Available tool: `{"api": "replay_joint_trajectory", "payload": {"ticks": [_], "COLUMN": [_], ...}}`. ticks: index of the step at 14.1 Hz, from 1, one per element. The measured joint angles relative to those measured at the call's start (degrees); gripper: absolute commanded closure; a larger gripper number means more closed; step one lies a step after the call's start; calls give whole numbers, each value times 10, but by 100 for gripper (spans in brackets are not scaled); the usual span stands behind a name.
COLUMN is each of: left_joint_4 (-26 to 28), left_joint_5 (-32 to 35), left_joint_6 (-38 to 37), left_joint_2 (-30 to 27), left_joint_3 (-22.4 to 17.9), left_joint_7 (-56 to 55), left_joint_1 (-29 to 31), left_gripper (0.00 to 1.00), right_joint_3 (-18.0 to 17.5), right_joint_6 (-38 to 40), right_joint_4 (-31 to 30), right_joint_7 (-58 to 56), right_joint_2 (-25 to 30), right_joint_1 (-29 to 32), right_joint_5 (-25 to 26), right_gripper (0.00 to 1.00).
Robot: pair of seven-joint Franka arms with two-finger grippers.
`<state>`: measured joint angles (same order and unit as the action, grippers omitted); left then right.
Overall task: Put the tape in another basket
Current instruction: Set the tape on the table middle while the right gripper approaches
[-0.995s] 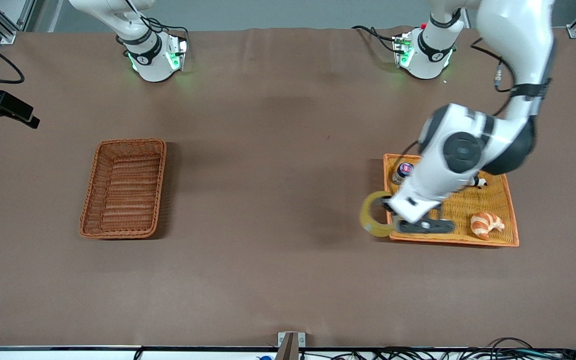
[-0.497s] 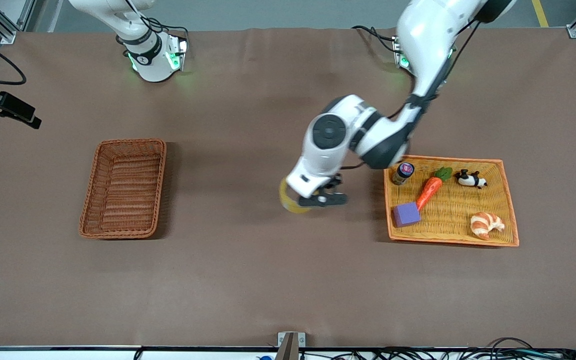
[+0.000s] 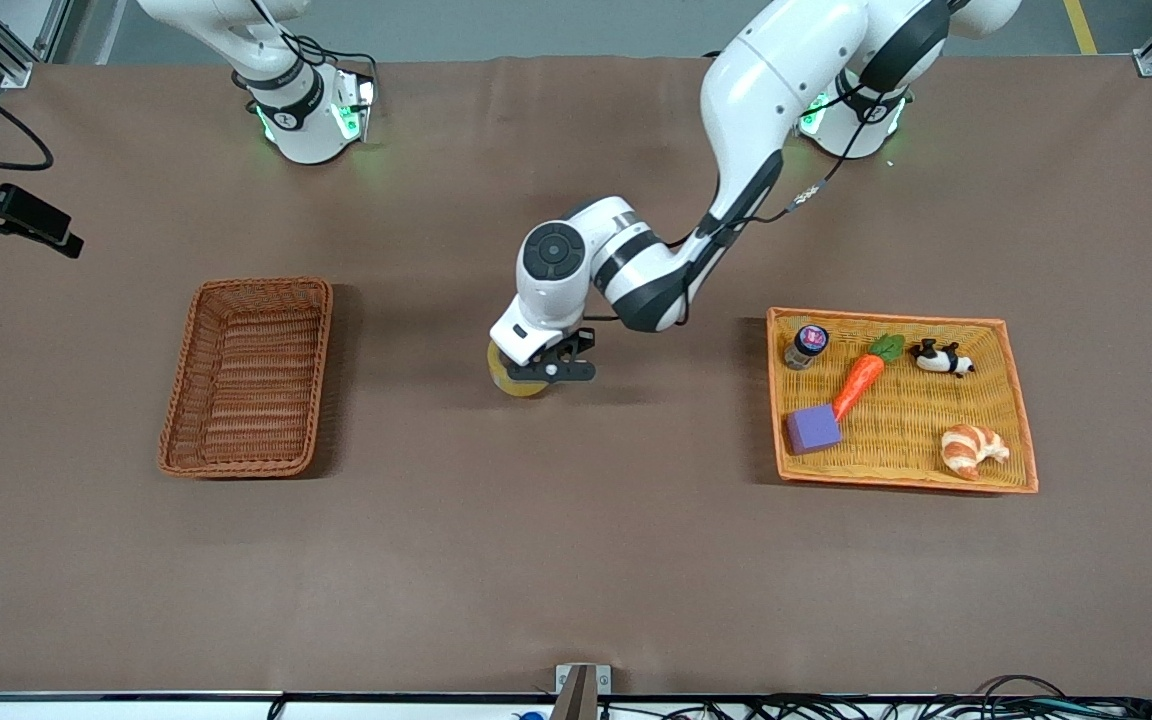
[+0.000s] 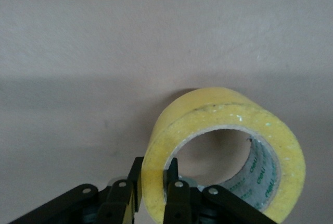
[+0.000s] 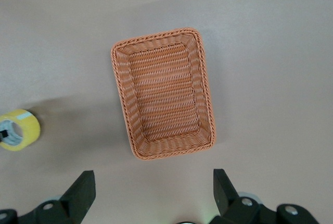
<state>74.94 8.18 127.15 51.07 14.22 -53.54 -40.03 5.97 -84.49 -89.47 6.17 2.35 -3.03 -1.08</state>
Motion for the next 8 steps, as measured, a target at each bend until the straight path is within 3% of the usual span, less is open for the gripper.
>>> {"api": "replay_joint_trajectory", "payload": {"ticks": [1,2,8], "left_joint_4": [0,-1,-27], "left_joint_5": [0,0,6], "left_joint_6": [1,2,-10], "left_joint_2": [5,8,-8], "left_joint_3": [-3,-4,-31], "left_joint_7": [-1,-2,-8], "left_joint_1": [-3,-3,-2], "left_gripper": [62,1,0], "right_joint_3": [0,0,0], "right_joint_6": [0,0,-2], "right_joint_4": [0,-1,-2], "right_joint_7": [0,0,0], "right_joint_2": [0,0,0], "right_joint_1": [0,0,0], "right_joint_5": [0,0,-1], "right_gripper": [0,0,0]}}
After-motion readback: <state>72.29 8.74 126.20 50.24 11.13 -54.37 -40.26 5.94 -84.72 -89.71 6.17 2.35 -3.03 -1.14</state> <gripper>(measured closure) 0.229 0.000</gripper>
